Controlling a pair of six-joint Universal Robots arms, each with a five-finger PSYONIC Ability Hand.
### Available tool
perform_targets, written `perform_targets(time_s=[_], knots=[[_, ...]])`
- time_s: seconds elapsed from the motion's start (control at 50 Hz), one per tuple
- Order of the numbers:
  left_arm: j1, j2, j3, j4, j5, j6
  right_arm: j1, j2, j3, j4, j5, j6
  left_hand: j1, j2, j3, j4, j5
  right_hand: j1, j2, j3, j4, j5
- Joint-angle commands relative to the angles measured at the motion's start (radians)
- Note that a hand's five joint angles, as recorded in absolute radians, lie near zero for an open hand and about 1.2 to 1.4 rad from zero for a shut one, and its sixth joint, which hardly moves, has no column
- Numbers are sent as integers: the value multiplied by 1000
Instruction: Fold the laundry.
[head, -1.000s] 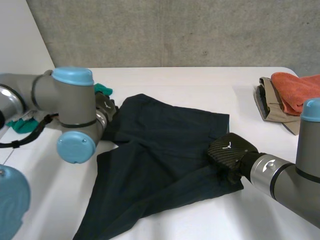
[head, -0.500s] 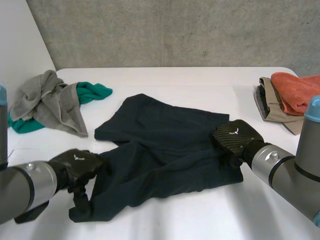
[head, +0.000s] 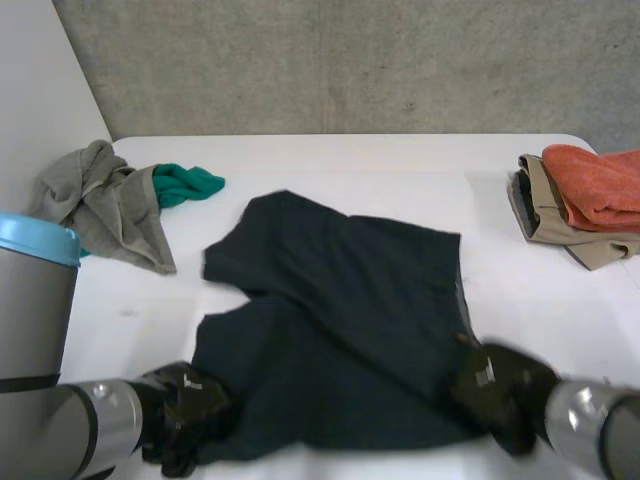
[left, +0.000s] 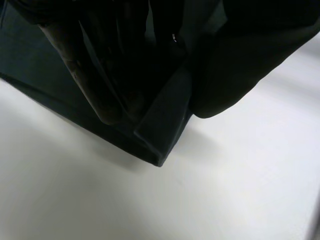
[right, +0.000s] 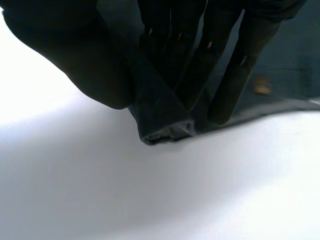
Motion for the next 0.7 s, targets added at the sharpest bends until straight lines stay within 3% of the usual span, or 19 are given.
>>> perform_targets(time_s=[0.02,0.18,0.24,0.4,0.52,0.54,0.58,0.6,0.62,0.7], knots=[[-24,43,4,-114,-8,235,-71,-41,38,137,-47,-195,240,204,209,203,225,280,226,213,203,198],[-70,34,224,-51,-66,126,-77,43,-85,-45,-26,-23,240,204,209,203,225,280,226,213,203,198],[-92,-14,339,39,-92,89,-71,71,-133,-132,7,37,240,204,209,203,225,280,226,213,203,198],[-127,-348,730,319,-205,97,-46,184,-274,-420,154,187,240,204,209,203,225,280,226,213,203,198],[-147,-598,1089,369,-308,151,-25,339,-349,-738,229,203,240,204,209,203,225,280,226,213,203,198],[-149,-656,1161,370,-308,158,-16,380,-363,-802,240,194,81,45,49,43,65,268,214,201,191,186],[-153,-705,1220,364,-305,161,-8,422,-372,-864,251,178,-388,-424,-420,-425,-404,-456,-511,-524,-534,-539],[-158,-728,1243,363,-302,164,-3,443,-378,-887,257,171,-693,-729,-725,-730,-709,-941,-996,-1009,-1019,-1024],[-168,-750,1270,355,-301,172,1,477,-389,-934,270,148,-981,-1018,-1013,-1019,-997,-941,-996,-1009,-1019,-1024],[-191,-749,1271,361,-296,172,0,517,-395,-997,313,105,-981,-1018,-1013,-1019,-997,-941,-996,-1009,-1019,-1024]])
